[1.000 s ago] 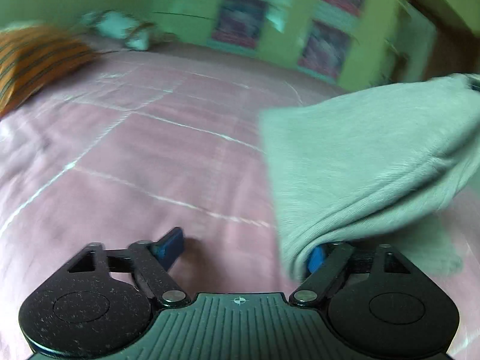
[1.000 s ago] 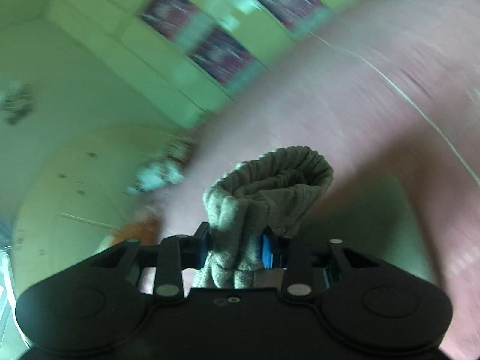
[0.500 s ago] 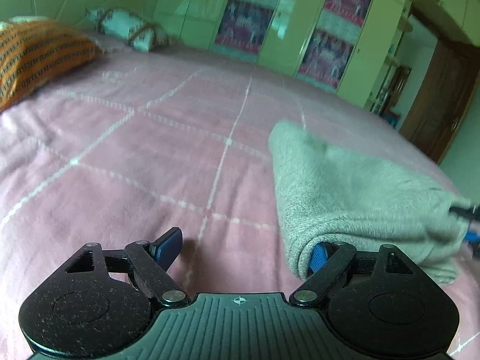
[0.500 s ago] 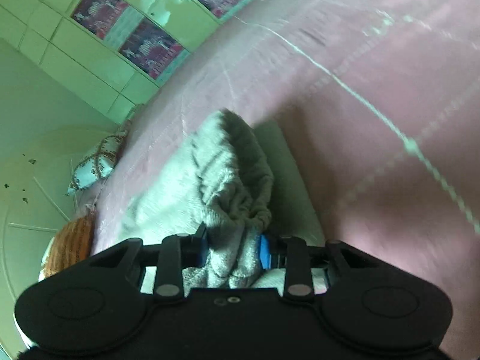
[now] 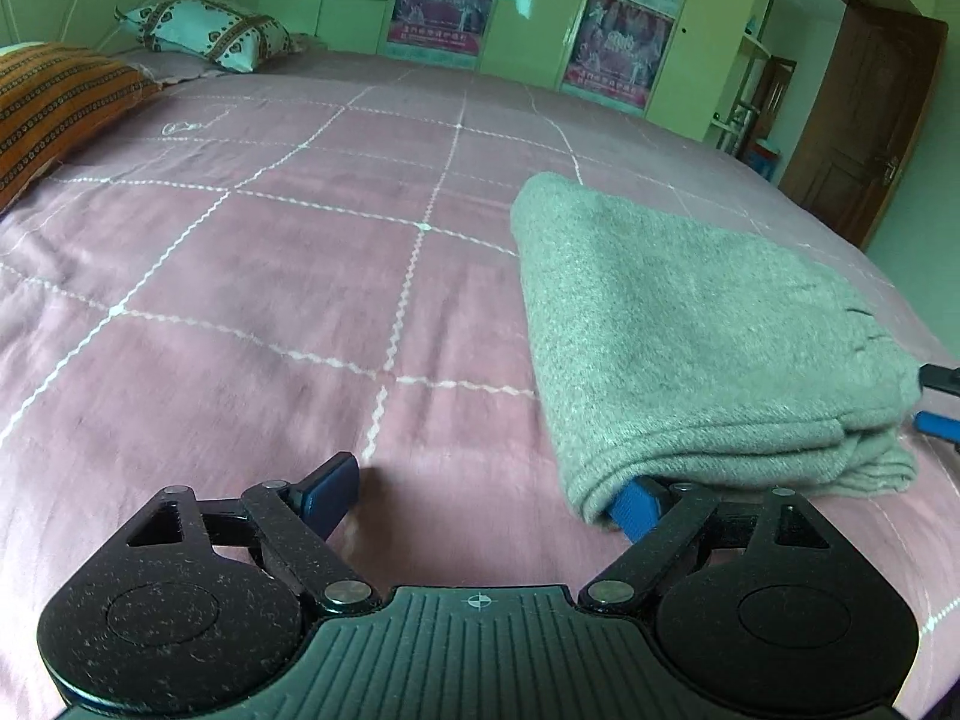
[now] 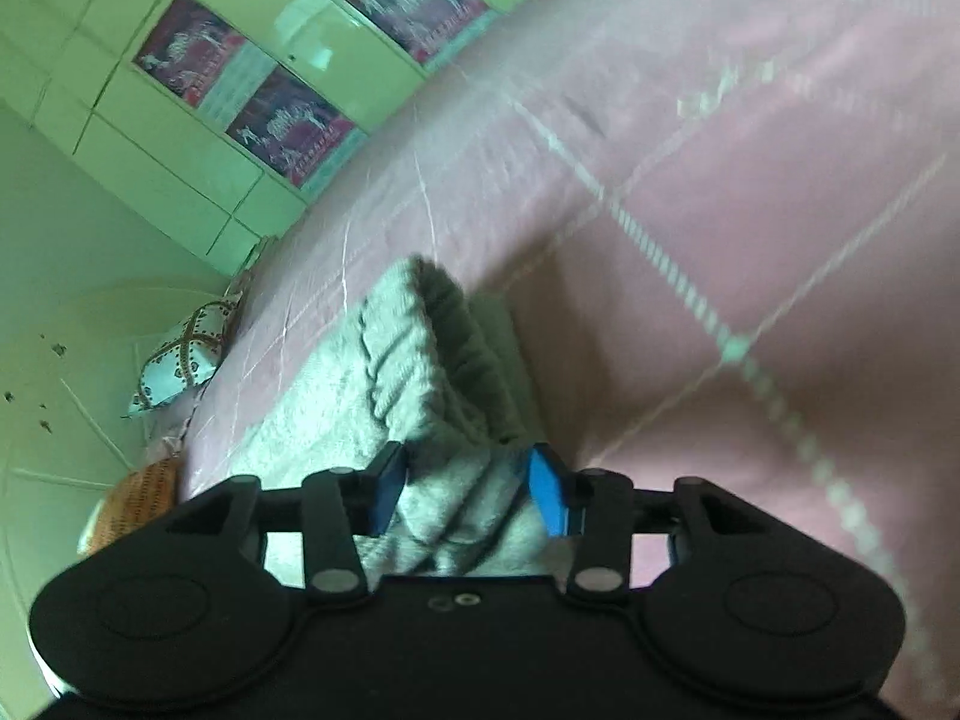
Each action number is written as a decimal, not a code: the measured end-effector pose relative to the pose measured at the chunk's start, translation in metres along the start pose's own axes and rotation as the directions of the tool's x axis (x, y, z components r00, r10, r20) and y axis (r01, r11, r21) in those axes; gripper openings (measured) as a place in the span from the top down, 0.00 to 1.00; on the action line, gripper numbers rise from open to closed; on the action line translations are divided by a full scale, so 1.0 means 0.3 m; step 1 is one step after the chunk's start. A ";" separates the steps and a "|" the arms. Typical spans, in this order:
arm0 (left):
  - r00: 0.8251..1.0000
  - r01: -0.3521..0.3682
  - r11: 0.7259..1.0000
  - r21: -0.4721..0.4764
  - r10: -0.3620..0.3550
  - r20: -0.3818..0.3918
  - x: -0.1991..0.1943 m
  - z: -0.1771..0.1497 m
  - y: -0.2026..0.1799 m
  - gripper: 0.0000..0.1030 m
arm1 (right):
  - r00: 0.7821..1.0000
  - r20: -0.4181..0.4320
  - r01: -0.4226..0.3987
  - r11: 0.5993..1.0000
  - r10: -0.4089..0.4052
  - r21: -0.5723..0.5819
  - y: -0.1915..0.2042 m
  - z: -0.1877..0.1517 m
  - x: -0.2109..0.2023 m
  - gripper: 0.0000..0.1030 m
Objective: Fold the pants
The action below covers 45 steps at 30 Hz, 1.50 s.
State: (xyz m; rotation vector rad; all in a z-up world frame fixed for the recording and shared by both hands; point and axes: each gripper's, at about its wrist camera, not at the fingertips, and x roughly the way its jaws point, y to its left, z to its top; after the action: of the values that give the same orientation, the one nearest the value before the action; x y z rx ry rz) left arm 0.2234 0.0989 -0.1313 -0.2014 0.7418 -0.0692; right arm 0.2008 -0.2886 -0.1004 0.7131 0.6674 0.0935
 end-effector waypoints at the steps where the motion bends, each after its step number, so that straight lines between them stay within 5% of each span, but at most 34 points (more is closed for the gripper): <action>1: 1.000 0.002 1.000 -0.003 -0.002 -0.007 -0.010 -0.003 0.004 0.16 | 1.000 0.019 0.011 1.000 -0.011 -0.011 0.003 0.008 -0.018 0.63; 5: 1.000 0.005 1.000 -0.020 -0.006 -0.022 -0.052 -0.017 0.028 0.15 | 0.996 0.089 -0.005 0.998 0.010 -0.056 0.028 0.022 -0.068 0.64; 9: 0.999 -0.050 0.999 0.009 0.050 -0.018 -0.112 -0.018 0.042 0.15 | 0.986 0.109 -0.117 0.990 0.125 -0.074 0.081 0.047 -0.046 0.62; 12: 0.991 -0.078 0.997 -0.008 0.078 0.110 -0.193 0.008 0.059 0.15 | 0.978 0.094 -0.172 0.976 0.185 -0.137 0.161 0.063 -0.039 0.59; 15: 0.980 0.004 0.996 -0.091 0.014 0.197 -0.197 0.088 0.069 0.15 | 0.977 0.052 -0.189 0.951 0.207 -0.246 0.231 0.055 -0.009 0.49; 19: 0.989 0.088 0.985 -0.150 -0.068 0.134 -0.022 0.204 0.023 0.15 | 0.988 -0.025 -0.155 0.946 0.155 -0.284 0.258 0.021 0.107 0.48; 21: 0.996 0.081 0.982 -0.169 -0.087 -0.028 0.122 0.217 0.013 0.14 | 0.994 -0.059 -0.104 0.957 0.091 -0.271 0.241 0.008 0.158 0.51; 22: 0.987 0.072 0.981 -0.181 -0.097 -0.132 0.192 0.206 0.014 0.14 | 0.997 -0.065 -0.048 0.962 0.032 -0.270 0.221 0.006 0.181 0.61; 24: 0.982 0.102 0.975 -0.195 -0.130 -0.135 0.202 0.194 0.039 0.14 | 0.996 -0.093 -0.019 0.979 0.000 -0.203 0.152 0.026 0.191 0.83; 25: 0.978 0.138 0.968 -0.212 -0.167 -0.127 0.187 0.195 0.056 0.14 | 0.995 -0.097 -0.053 0.987 0.038 -0.151 0.123 0.048 0.161 0.84; 26: 0.968 0.196 0.950 -0.243 -0.228 -0.109 0.174 0.192 0.082 0.14 | 0.994 -0.068 -0.091 0.988 0.083 -0.127 0.103 0.068 0.114 0.78; 27: 0.952 0.259 0.925 -0.279 -0.293 -0.088 0.172 0.190 0.105 0.14 | 0.995 -0.027 -0.102 0.986 0.099 -0.131 0.088 0.081 0.076 0.58; 28: 0.934 0.310 0.897 -0.316 -0.350 -0.078 0.181 0.189 0.126 0.14 | 0.996 0.008 -0.087 0.988 0.088 -0.128 0.068 0.095 0.051 0.22; 29: 0.922 0.332 0.881 -0.337 -0.378 -0.083 0.196 0.189 0.138 0.14 | 0.995 0.014 -0.096 0.990 0.098 -0.104 0.039 0.109 0.048 0.12; 34: 0.883 0.391 0.841 -0.373 -0.457 -0.105 0.294 0.200 0.128 0.14 | 0.968 -0.169 -0.176 0.982 0.185 0.065 -0.105 0.110 0.172 0.52; 38: 0.850 0.437 0.807 -0.397 -0.515 -0.112 0.359 0.206 0.135 0.14 | 0.952 -0.183 -0.223 0.966 0.245 0.132 -0.149 0.067 0.228 0.45; 43: 0.832 0.455 0.772 -0.443 -0.546 -0.099 0.425 0.239 0.143 0.14 | 0.947 -0.170 -0.249 0.958 0.272 0.144 -0.151 0.068 0.263 0.42; 45: 0.830 0.458 0.781 -0.423 -0.547 -0.111 0.438 0.248 0.131 0.14 | 0.940 -0.153 -0.280 0.946 0.305 0.161 -0.160 0.075 0.256 0.37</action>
State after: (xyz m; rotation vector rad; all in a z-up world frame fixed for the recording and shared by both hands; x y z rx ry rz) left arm 0.3703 0.1315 -0.1732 -0.7815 0.9130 -0.4754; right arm 0.2681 -0.3150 -0.1592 0.9419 0.7369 0.3926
